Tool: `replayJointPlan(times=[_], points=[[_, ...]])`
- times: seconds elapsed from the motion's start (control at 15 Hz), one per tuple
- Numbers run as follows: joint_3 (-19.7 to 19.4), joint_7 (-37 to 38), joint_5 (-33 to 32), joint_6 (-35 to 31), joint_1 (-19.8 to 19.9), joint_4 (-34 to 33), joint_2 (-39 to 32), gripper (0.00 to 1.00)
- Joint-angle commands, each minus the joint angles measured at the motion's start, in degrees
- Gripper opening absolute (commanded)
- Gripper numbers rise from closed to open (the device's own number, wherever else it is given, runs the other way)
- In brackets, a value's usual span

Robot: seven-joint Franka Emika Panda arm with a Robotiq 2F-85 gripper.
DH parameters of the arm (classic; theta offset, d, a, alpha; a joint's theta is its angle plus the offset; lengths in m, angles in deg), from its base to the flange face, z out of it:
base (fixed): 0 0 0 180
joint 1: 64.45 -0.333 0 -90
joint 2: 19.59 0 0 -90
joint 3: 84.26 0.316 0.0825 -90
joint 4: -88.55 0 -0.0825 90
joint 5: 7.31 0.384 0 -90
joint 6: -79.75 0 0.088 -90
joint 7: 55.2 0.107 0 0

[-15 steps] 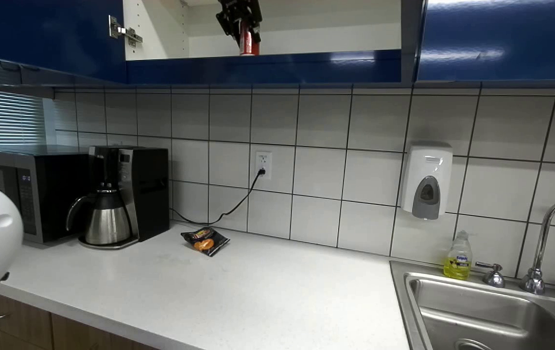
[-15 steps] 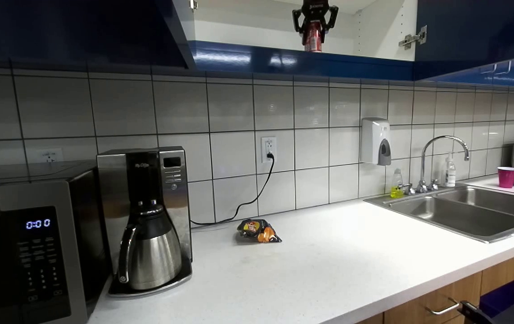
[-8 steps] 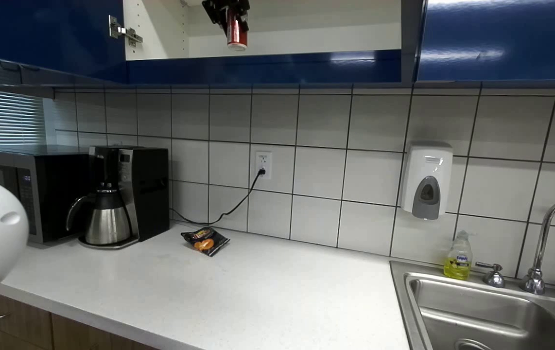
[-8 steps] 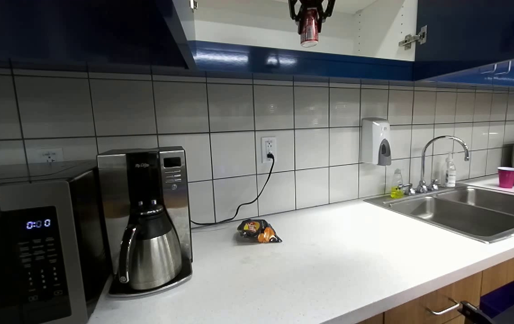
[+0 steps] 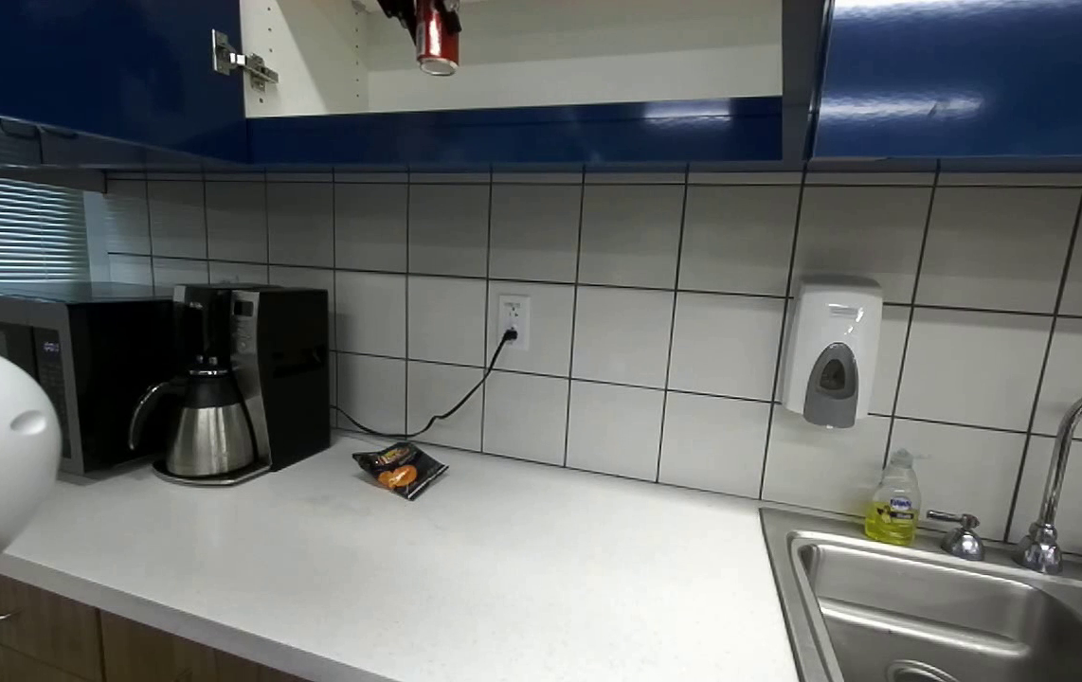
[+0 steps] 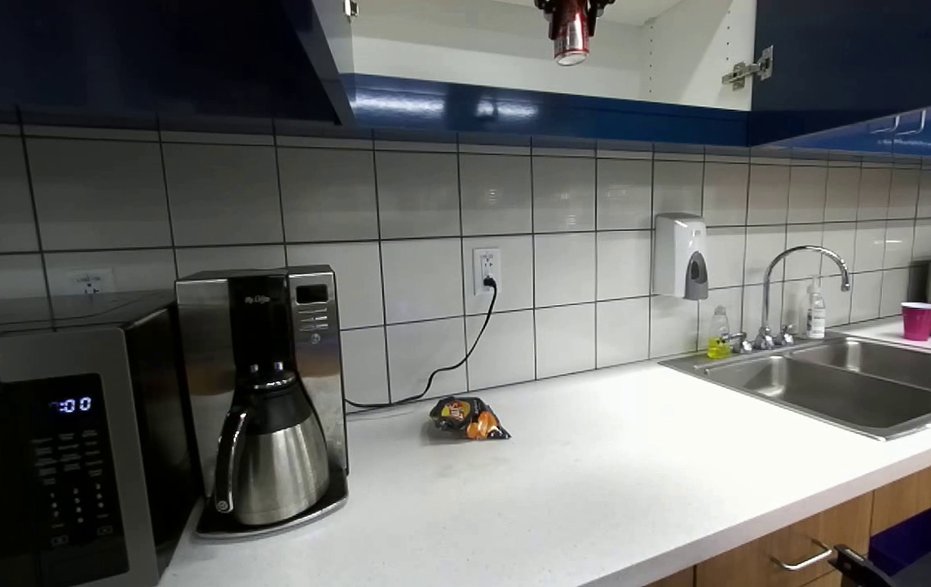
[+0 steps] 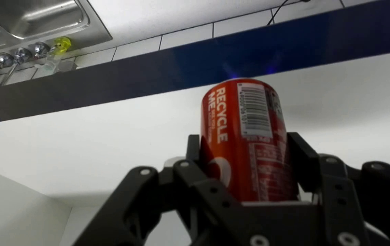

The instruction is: Place the red can on the counter.

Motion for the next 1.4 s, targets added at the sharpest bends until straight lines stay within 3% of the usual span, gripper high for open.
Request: replayJointPlan(times=[0.0,0.4,0.47,0.73,1.07,1.33], points=[[1.0,0.4,0.4,-0.2,-1.1,11.1,8.4,0.39],[1.2,0.3,3.3,-2.4,-3.6,30.6,19.0,0.39],[3.0,-0.2,4.5,-2.7,-1.5,33.4,20.3,0.39],[3.5,-0.6,6.5,-5.2,-1.2,44.4,23.8,0.39],[3.0,-0.9,6.9,-13.4,-0.3,55.9,24.1,0.39],[2.2,-1.1,6.7,-24.3,1.3,64.7,22.1,0.39]])
